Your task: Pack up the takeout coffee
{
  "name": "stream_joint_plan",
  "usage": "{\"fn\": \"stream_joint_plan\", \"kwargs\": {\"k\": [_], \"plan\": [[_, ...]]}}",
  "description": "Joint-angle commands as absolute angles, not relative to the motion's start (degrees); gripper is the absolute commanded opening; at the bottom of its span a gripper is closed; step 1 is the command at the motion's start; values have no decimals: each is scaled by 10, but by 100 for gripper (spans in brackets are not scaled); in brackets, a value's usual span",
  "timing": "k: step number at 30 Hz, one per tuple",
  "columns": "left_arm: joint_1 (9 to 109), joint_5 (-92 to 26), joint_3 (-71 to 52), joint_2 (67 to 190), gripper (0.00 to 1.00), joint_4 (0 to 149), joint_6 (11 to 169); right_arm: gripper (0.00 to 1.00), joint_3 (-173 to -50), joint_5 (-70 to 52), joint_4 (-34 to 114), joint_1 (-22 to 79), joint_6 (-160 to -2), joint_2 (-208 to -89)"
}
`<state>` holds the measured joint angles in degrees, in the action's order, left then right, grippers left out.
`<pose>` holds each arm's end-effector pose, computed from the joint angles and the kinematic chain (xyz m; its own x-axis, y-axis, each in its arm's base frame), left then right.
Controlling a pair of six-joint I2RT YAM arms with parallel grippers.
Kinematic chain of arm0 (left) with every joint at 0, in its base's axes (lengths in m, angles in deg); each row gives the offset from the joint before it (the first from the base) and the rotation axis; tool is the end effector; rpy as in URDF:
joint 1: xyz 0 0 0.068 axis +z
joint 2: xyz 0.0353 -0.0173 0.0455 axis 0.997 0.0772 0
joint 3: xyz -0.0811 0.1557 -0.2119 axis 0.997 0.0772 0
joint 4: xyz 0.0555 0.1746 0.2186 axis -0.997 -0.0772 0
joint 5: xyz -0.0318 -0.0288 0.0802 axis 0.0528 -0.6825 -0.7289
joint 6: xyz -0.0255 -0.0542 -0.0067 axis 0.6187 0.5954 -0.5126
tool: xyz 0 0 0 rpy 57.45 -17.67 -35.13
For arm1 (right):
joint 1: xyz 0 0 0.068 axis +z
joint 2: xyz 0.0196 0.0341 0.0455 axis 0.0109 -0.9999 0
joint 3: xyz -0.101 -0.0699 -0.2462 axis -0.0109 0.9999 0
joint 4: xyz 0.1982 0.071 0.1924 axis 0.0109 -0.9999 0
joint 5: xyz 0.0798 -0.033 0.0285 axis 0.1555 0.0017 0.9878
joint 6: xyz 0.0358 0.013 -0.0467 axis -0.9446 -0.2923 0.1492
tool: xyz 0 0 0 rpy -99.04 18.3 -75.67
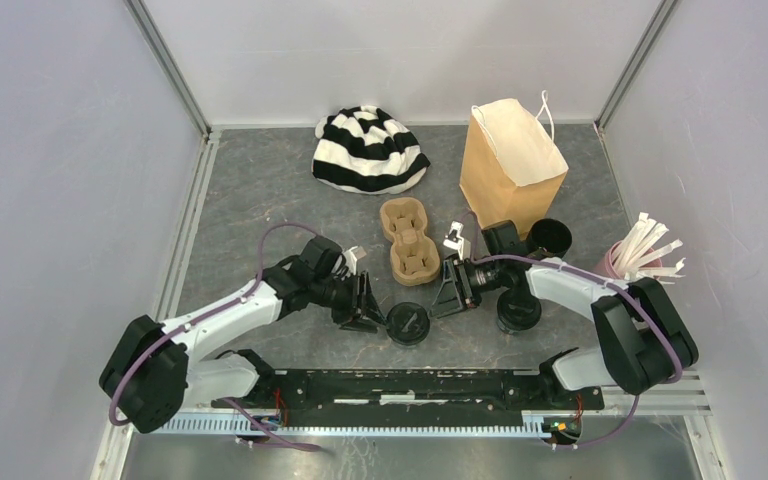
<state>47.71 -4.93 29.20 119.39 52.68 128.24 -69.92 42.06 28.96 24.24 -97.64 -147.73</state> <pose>0.1730 -0.1684 0.1727 -0.9994 0.0044 -0.0337 0.0288 0.6391 -0.7686 0.2167 0.1424 0.1398 -0.9566 -0.2123 -0.1995 -0.2716 0.4027 0.8741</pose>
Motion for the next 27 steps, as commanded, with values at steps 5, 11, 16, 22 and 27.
{"fn": "stream_joint_plan", "kwargs": {"k": [5, 11, 16, 22, 27], "plan": [[457, -52, 296, 1199, 45, 552, 1313, 57, -695, 434, 316, 252, -986, -1463], [456, -66, 303, 1188, 41, 553, 1321, 51, -692, 437, 319, 255, -985, -1465], [454, -63, 307, 1189, 42, 562, 1327, 49, -685, 437, 326, 256, -989, -1464], [449, -63, 302, 1205, 42, 563, 1322, 48, -682, 438, 331, 265, -992, -1469], [441, -75, 296, 1214, 40, 561, 1324, 45, -675, 434, 331, 267, -990, -1475]]}}
